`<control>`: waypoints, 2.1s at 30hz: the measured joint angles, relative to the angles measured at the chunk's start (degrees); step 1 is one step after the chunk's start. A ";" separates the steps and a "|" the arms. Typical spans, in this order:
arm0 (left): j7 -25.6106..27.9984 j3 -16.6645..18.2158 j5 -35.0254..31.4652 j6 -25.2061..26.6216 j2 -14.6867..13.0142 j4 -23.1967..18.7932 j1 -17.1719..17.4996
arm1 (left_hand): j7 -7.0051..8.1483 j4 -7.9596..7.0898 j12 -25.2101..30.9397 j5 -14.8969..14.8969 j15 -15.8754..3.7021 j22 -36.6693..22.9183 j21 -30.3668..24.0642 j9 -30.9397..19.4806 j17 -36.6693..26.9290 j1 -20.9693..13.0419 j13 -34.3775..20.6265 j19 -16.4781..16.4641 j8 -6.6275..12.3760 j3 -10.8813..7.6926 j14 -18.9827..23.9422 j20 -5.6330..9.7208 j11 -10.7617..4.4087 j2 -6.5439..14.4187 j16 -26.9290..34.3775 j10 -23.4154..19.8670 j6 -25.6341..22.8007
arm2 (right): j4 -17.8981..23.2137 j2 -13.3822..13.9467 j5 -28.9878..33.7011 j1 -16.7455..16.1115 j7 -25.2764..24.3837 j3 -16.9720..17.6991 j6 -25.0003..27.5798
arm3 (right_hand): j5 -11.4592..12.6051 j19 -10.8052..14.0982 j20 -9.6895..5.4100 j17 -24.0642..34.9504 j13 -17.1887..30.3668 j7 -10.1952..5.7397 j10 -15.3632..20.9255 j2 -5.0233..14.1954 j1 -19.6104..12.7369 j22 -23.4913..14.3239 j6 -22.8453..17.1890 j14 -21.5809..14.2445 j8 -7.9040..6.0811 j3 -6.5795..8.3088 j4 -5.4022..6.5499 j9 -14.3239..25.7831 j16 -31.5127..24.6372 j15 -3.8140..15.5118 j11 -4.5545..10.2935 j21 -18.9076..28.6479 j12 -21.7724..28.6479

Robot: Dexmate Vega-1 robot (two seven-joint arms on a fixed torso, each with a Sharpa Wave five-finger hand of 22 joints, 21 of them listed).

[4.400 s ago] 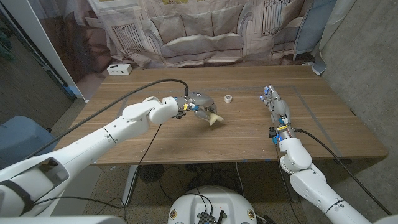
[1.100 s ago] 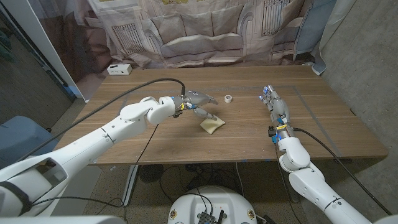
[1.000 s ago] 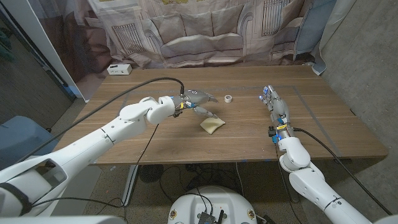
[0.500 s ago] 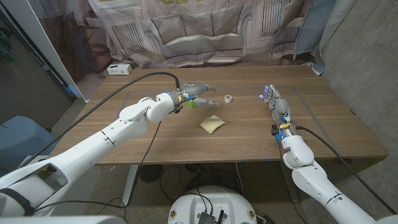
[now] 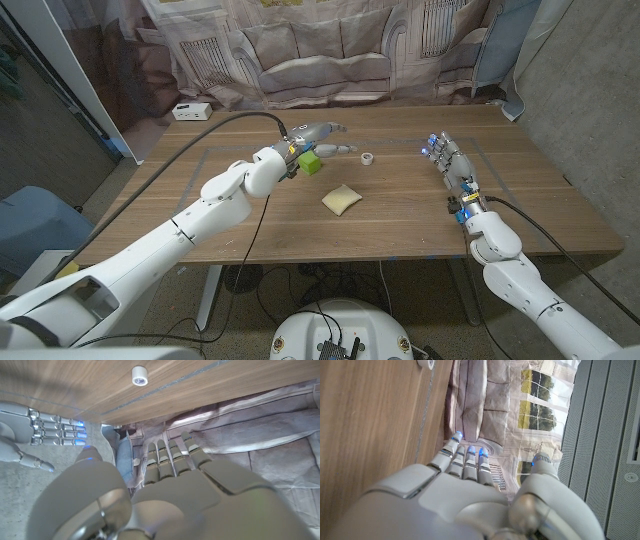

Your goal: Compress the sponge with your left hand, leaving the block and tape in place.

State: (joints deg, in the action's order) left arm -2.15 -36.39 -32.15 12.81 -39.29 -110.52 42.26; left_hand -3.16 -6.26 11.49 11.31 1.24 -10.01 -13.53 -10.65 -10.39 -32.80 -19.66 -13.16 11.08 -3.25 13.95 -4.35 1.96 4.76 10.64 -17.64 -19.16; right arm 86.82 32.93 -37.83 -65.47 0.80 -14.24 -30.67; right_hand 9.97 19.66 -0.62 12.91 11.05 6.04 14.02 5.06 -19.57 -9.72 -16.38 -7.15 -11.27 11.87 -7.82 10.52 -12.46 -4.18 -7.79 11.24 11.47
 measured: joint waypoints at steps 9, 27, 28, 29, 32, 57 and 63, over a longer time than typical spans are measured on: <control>2.50 1.46 7.76 1.81 1.34 -1.45 0.63 | -0.42 0.00 0.00 0.00 -0.22 0.00 0.00 0.00 0.00 0.23 0.54 -0.23 0.00 0.00 0.40 -0.20 0.27 -0.23 0.39 -0.71 -0.81 | -2.48 0.61 -2.74 2.36 5.48 0.27 -0.41 | 0.00 0.00 0.00 0.00 0.00 0.00 0.00 0.00 0.00 0.00 0.00 0.22 0.00 0.00 0.00 0.00 0.00 -0.22 0.00 0.00 0.00; 11.64 7.14 24.61 -13.80 2.95 7.56 4.20 | -0.73 0.00 0.00 0.00 0.34 0.01 0.71 0.27 -0.01 0.83 1.20 0.20 0.00 0.00 0.44 -0.63 0.82 -0.07 0.39 -0.76 -1.09 | -7.91 -3.02 -3.81 8.63 7.72 -1.25 -1.25 | 0.00 -0.33 0.34 0.00 0.00 0.45 -0.54 -0.70 0.71 0.00 0.58 0.63 0.27 -0.35 0.14 0.00 0.32 -0.42 0.11 -0.23 -0.01; 12.17 7.51 25.43 -14.59 3.14 8.24 4.63 | -0.83 -0.10 0.00 0.00 0.63 0.01 0.86 0.27 -0.01 0.83 1.30 0.25 -0.05 0.11 0.14 -0.67 1.06 -0.07 0.28 -0.52 -0.73 | -7.90 -2.98 -3.55 8.84 7.71 -1.33 -1.08 | 0.00 -0.53 0.13 0.00 0.00 0.40 -0.66 -0.69 0.70 0.00 0.64 0.67 0.27 -0.47 0.02 0.00 0.40 -0.38 0.23 -0.23 -0.25; 12.59 7.51 26.10 -15.17 3.14 8.24 4.63 | -0.78 -0.16 0.00 0.00 0.84 0.01 0.89 0.27 -0.01 0.84 1.48 0.36 -0.26 0.17 -0.06 -0.78 1.25 -0.09 0.16 -0.33 -0.13 | -7.86 -2.90 -3.55 8.98 7.71 -1.44 -1.08 | 0.00 -0.62 0.04 0.00 0.00 0.40 -0.75 -0.69 0.70 0.00 0.64 0.95 0.27 -0.64 0.18 0.00 0.40 -0.10 0.32 -0.23 -0.26; 13.71 8.36 28.25 -16.84 3.45 9.37 5.76 | -0.83 -0.24 0.00 0.00 1.33 -0.28 1.31 0.27 -0.01 1.52 1.86 0.81 -0.72 0.24 -0.83 -1.20 1.80 -0.01 -0.07 0.49 1.48 | -7.44 -2.48 -2.62 9.16 7.35 -1.62 -0.55 | 0.00 -1.06 0.02 0.00 0.00 0.15 -1.17 -0.68 0.70 0.00 0.89 1.38 0.27 -0.71 0.25 0.00 0.67 -0.08 0.30 -0.45 -0.26; 14.77 11.74 45.54 -23.34 6.71 16.27 10.82 | -2.39 -1.33 -0.73 0.00 2.73 -0.27 2.33 0.54 -0.02 5.28 3.96 3.14 -1.17 1.83 -4.45 -1.08 3.04 0.30 -0.50 3.94 7.50 | -5.52 0.02 -1.07 8.10 6.38 -2.31 2.25 | 0.00 -1.96 -0.70 -0.14 0.00 0.40 -3.50 -0.68 0.69 0.00 2.68 3.20 0.71 -0.71 0.25 0.00 1.06 0.29 0.41 -0.44 -0.90; 15.15 11.47 47.54 -25.76 8.32 18.74 11.45 | -2.56 -1.33 -0.23 0.00 2.42 -0.27 2.33 0.53 -0.02 5.51 4.24 3.14 -0.88 1.83 -4.13 -1.08 3.15 0.52 -0.23 3.40 6.65 | -5.52 0.09 -1.33 7.78 6.45 -2.46 2.61 | 0.00 -1.96 -0.70 -0.14 0.00 0.72 -3.81 -0.68 0.69 0.00 3.00 3.29 0.71 -0.71 0.25 0.00 1.06 0.20 0.10 -0.44 -0.90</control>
State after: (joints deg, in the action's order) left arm 13.00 -24.92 15.38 -12.95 -30.97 -91.77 53.72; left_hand -5.72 -7.59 11.25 11.31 3.66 -10.28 -11.20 -10.12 -10.41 -27.29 -15.42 -10.02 10.20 -1.42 9.82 -5.43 5.11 5.28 10.41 -14.24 -12.51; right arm 81.29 33.02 -39.16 -57.69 7.25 -16.70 -28.06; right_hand 9.97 17.69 -1.33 12.77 11.05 6.76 10.21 4.38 -18.88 -9.72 -13.38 -3.85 -10.56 11.17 -7.57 10.52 -11.40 -3.98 -7.68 10.79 10.58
